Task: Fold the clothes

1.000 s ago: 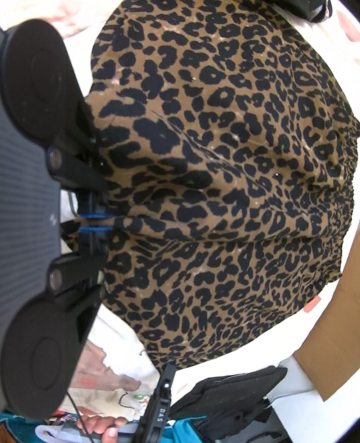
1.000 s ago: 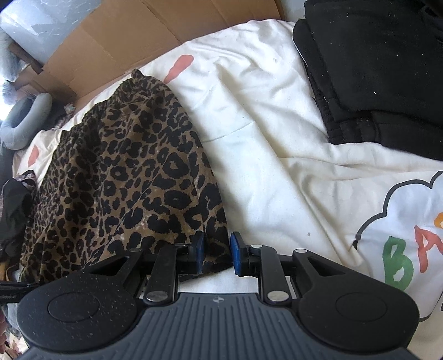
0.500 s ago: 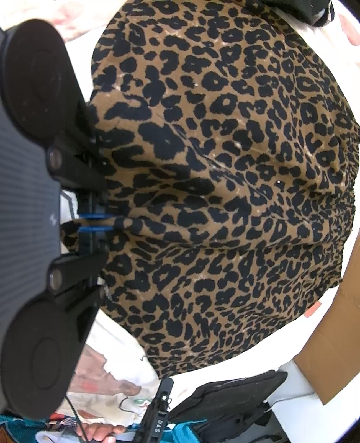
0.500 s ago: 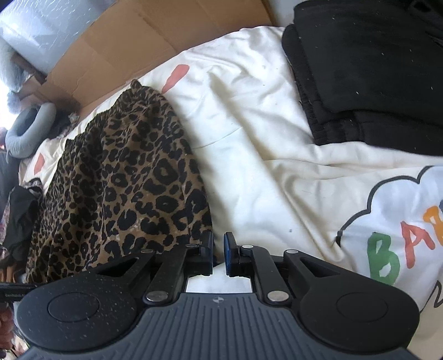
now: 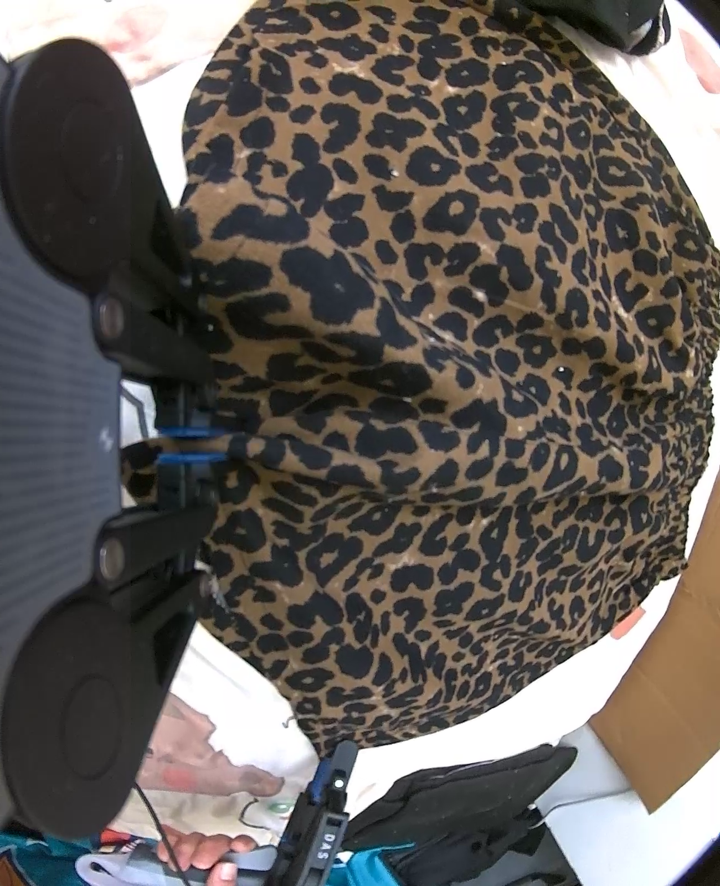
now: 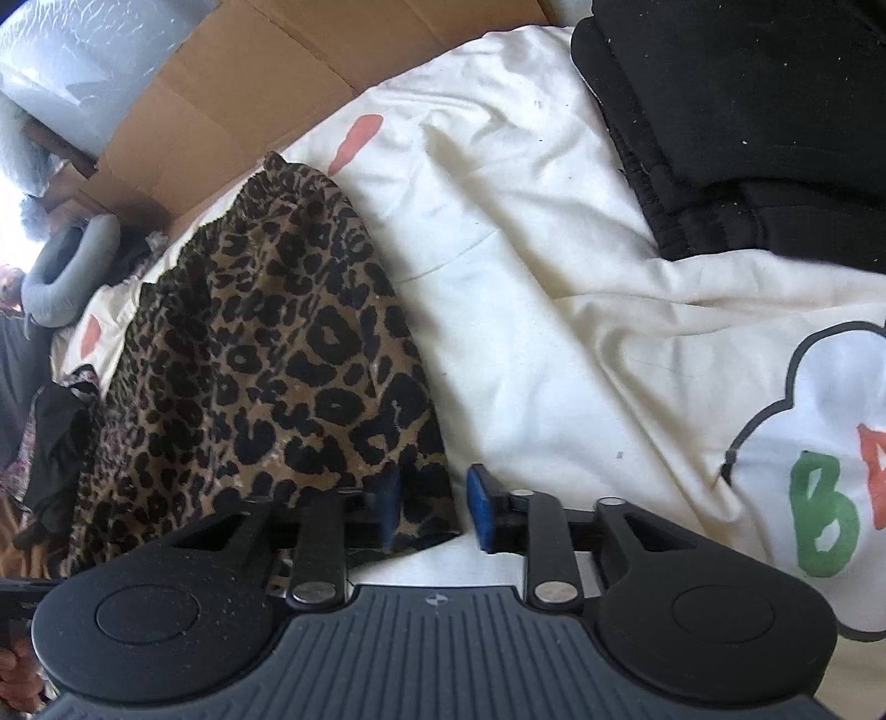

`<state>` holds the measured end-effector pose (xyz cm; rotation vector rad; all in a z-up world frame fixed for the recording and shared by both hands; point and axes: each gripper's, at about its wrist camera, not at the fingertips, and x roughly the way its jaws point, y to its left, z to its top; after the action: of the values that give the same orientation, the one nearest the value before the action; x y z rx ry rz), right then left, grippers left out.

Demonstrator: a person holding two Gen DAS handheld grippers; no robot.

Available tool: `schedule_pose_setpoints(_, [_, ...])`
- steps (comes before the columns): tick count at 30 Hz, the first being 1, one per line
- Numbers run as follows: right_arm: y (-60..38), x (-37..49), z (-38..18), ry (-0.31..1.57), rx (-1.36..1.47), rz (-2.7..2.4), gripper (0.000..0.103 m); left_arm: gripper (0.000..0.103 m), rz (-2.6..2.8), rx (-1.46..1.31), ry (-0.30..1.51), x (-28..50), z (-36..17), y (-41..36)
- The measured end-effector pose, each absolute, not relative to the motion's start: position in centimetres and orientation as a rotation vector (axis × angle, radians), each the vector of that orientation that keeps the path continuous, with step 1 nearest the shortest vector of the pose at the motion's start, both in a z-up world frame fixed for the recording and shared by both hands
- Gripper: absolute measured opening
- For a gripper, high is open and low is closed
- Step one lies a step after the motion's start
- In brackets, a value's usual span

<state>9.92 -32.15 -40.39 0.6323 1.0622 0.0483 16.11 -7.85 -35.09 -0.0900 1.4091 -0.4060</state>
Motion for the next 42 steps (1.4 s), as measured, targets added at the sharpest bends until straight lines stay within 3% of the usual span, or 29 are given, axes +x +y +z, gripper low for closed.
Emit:
schedule_pose_setpoints(3, [-31.7, 10.0, -40.6, 1.064, 0.624, 0.059, 0.042, 0.006, -0.405, -0.092, 1.412, 16.1, -35.2, -7.9])
schedule_pose_setpoints(4, [-31.5, 10.1, -40.6, 1.067, 0.618, 0.063, 0.037, 0.006, -0.407, -0.092, 1.412, 16.1, -35.2, -7.9])
schedule_pose_setpoints(6, [-31.1, 10.4, -40.7, 1.091, 0.582, 0.07, 0.012, 0.006, -0.411, -0.092, 1.413, 16.1, -35.1, -8.0])
schedule_pose_setpoints(9, [-31.0, 10.8, -39.7, 1.105, 0.531, 0.095, 0.003, 0.006, -0.427, -0.105, 1.413, 16.1, -34.8, -8.2])
schedule_pose_setpoints(12, [-31.6, 11.0, -38.3, 1.098, 0.503, 0.091, 0.002, 0.007, -0.458, -0.115, 1.408, 16.0, -34.3, -8.6])
schedule_pose_setpoints(17, [-33.2, 11.1, -36.4, 1.071, 0.506, 0.044, 0.002, 0.024, -0.509, -0.062, 1.393, 15.4, -34.1, -9.8])
schedule_pose_setpoints(26, [-34.6, 11.9, -35.7, 1.036, 0.5, -0.004, 0.002, 0.043, -0.531, 0.041, 1.382, 13.0, -35.8, -10.3])
schedule_pose_setpoints(36, [-35.4, 12.3, -35.8, 1.026, 0.485, -0.043, 0.002, 0.041, -0.516, 0.064, 1.376, 11.3, -37.1, -9.7])
schedule_pose_setpoints(40, [-35.7, 12.3, -36.3, 1.031, 0.518, -0.049, 0.002, 0.028, -0.517, 0.023, 1.361, 11.1, -36.7, -9.0])
schedule_pose_setpoints(42, [-35.8, 12.3, -36.8, 1.035, 0.543, -0.045, 0.002, 0.027, -0.518, 0.007, 1.351, 11.0, -36.4, -8.7])
